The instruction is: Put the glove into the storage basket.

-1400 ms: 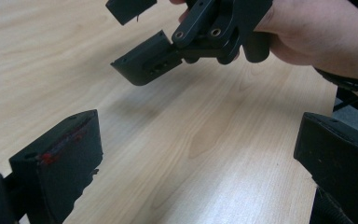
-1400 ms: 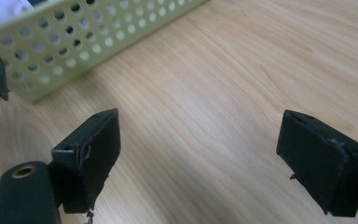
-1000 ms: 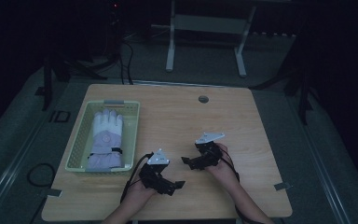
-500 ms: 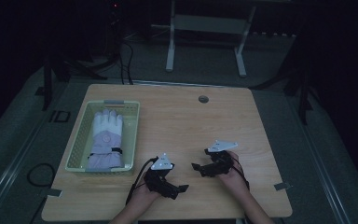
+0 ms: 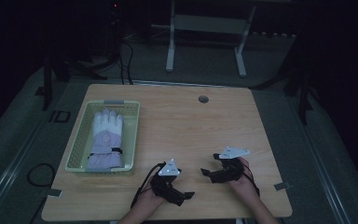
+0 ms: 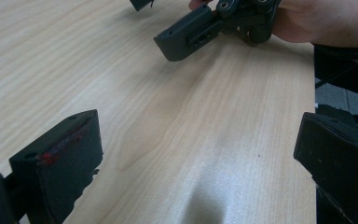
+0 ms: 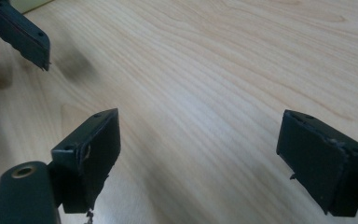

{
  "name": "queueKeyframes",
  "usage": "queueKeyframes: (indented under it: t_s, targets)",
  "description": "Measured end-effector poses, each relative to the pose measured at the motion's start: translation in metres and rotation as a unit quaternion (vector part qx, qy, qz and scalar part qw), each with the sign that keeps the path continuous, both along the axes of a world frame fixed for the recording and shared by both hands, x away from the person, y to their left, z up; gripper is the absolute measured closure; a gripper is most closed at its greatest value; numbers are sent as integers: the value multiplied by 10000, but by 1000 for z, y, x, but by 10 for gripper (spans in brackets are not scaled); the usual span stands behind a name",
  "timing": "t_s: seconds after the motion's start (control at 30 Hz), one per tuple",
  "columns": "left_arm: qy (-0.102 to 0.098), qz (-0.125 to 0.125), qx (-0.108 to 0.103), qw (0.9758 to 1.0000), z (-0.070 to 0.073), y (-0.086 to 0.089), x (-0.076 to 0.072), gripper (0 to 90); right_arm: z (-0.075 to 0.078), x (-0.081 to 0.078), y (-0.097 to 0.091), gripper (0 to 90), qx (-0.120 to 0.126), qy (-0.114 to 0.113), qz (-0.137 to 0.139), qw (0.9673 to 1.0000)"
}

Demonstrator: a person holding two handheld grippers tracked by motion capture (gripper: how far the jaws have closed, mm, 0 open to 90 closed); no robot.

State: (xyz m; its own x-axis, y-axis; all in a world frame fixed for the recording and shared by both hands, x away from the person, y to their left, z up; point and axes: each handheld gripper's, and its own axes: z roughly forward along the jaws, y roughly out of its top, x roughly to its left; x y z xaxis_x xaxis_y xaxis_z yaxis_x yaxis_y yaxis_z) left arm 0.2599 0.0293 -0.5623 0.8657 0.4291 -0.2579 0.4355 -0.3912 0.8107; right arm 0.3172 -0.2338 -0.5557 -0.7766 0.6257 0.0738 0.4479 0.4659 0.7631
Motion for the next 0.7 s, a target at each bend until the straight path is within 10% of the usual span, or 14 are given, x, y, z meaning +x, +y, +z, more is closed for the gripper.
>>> queueKeyframes:
  t_s: [0.7]
  targets:
    - [-353, -416, -2, 9985, -2, -10, -13, 13, -5, -6, -12, 135, 135, -302, -81, 9994]
